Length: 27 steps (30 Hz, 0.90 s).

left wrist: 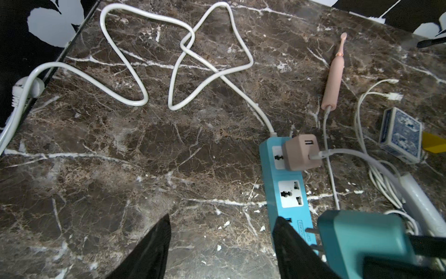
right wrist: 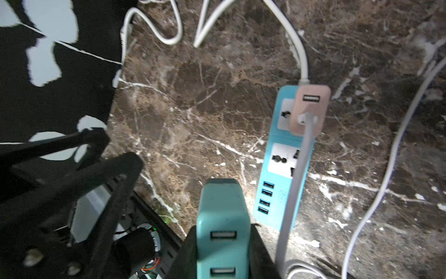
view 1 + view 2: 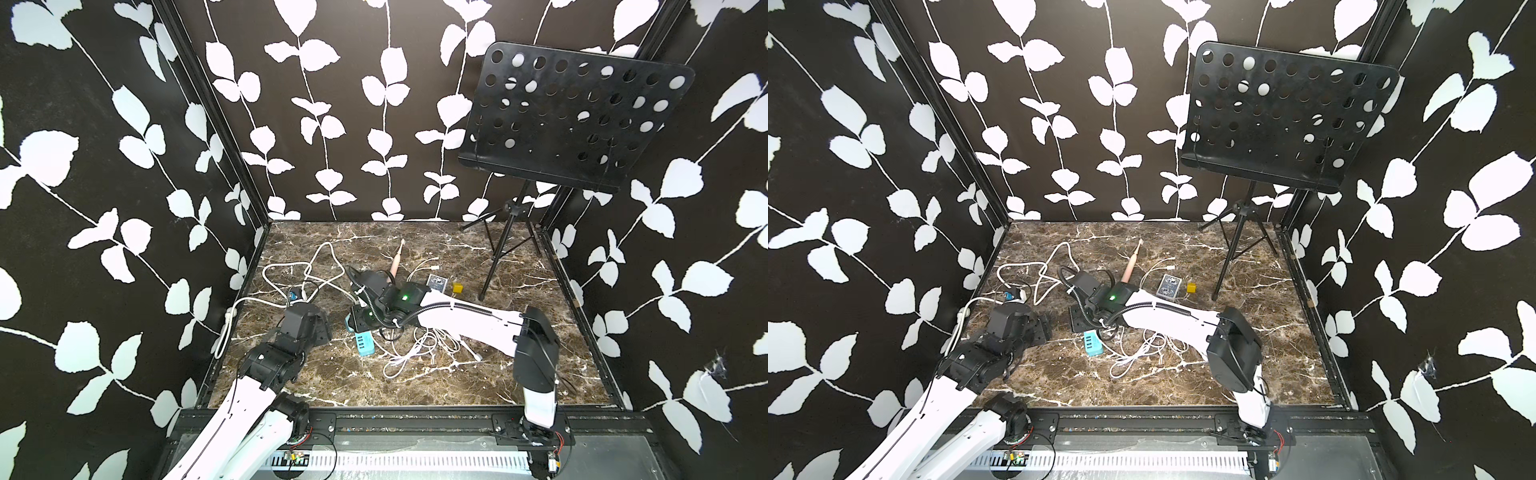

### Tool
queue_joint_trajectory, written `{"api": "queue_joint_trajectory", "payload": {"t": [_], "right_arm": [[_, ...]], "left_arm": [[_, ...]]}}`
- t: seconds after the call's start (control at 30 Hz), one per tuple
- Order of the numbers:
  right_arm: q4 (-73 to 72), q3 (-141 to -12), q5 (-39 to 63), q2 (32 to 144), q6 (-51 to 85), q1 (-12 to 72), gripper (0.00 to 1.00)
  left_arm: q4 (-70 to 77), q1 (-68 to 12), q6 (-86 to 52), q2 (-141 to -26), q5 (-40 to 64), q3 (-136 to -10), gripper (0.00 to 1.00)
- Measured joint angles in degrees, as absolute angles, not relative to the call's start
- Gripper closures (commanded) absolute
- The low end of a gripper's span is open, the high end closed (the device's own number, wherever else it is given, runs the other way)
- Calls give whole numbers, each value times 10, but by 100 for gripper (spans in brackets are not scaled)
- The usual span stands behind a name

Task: Charge the electric toothbrush
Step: Insert the plug into the socket.

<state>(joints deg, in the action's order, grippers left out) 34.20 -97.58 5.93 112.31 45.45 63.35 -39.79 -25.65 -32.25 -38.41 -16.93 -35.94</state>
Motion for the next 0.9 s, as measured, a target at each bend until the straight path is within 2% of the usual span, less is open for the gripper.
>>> {"api": "queue_joint_trajectory", "payload": {"t": [0.57, 0.9], "right_arm": [[475, -1098, -31, 1224, 443, 633, 100], [510, -1123, -60, 1265, 477, 633, 100]], "left_arm": [[-220, -247, -342, -548, -20, -280, 58], [-169, -237, -350, -564, 18, -247, 63]]}}
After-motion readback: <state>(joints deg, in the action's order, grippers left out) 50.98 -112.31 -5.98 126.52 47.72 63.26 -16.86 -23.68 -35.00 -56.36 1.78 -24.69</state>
